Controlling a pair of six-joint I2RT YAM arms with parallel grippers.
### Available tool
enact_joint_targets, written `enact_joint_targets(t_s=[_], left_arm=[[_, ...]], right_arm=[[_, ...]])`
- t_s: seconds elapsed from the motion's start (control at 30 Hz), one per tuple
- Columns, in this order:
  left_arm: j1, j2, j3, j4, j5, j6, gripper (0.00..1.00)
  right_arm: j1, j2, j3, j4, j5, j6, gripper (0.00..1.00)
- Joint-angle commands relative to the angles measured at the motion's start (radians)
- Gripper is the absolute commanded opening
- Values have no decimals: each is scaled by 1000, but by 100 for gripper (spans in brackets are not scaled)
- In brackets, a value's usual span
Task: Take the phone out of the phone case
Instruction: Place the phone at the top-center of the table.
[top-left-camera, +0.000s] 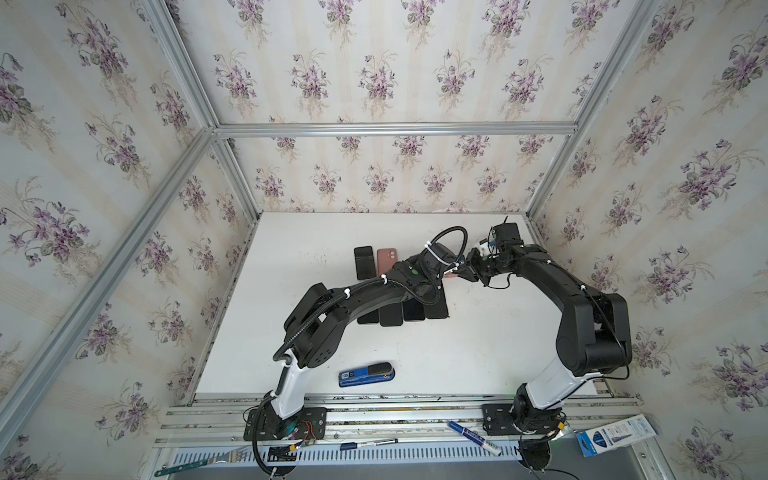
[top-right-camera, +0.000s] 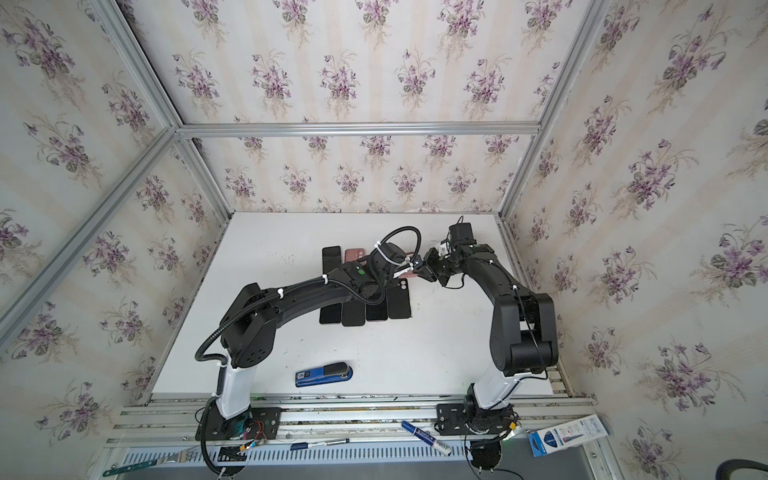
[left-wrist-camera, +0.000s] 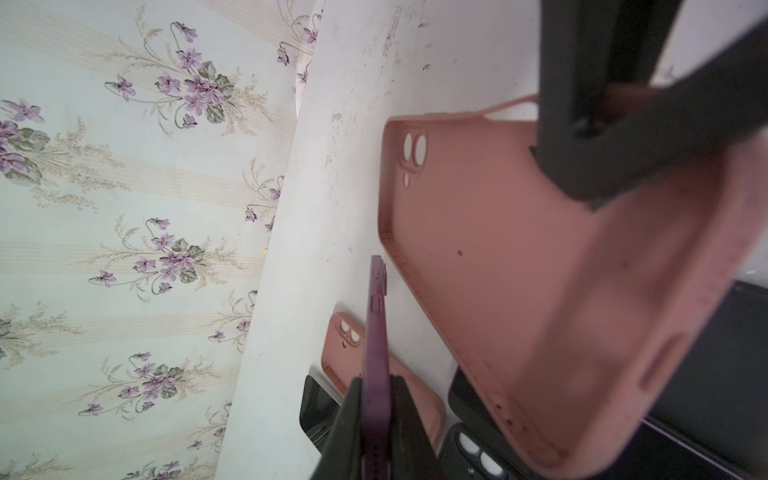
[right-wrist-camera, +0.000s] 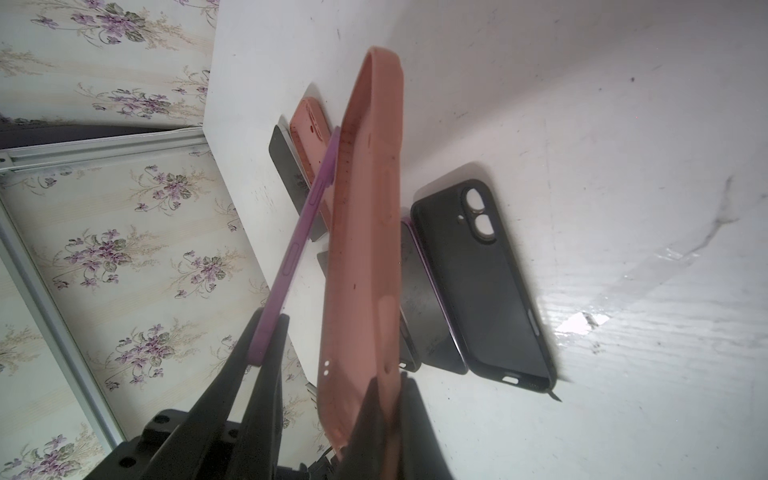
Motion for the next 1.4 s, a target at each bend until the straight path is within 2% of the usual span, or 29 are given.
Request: enact_joint_targets(t_s=[0.0, 0.4, 0.53, 0.67, 0.83, 0.9, 1.1, 1.23, 1.37], left_arm=[[6, 15, -2, 73, 22, 38, 12], [36, 67, -9, 87, 45, 55, 16], [45, 72, -31, 86, 51, 72, 22], [55, 79, -38, 88, 60, 79, 33], [68, 100, -14, 88, 69, 63, 38], [75, 108, -11, 88, 80, 54, 43], [91, 133, 21, 88, 62, 28, 44], [95, 81, 8, 90, 52, -22, 56], [101, -12, -6, 91, 50, -141, 72]], right_arm=[[-14, 25, 29, -28, -31, -51, 0], [-61, 101, 79, -94, -35, -114, 0], [-62, 118, 83, -88, -38, -114, 0], [-62, 142, 83, -83, -37, -114, 0], [-63, 173, 103, -71, -33, -109, 0], [-63, 191, 120, -73, -36, -109, 0], [-62, 225, 169, -88, -37, -111, 0], [-61, 249, 201, -89, -42, -140, 0], [-61, 280, 232, -42, -48, -181, 0]])
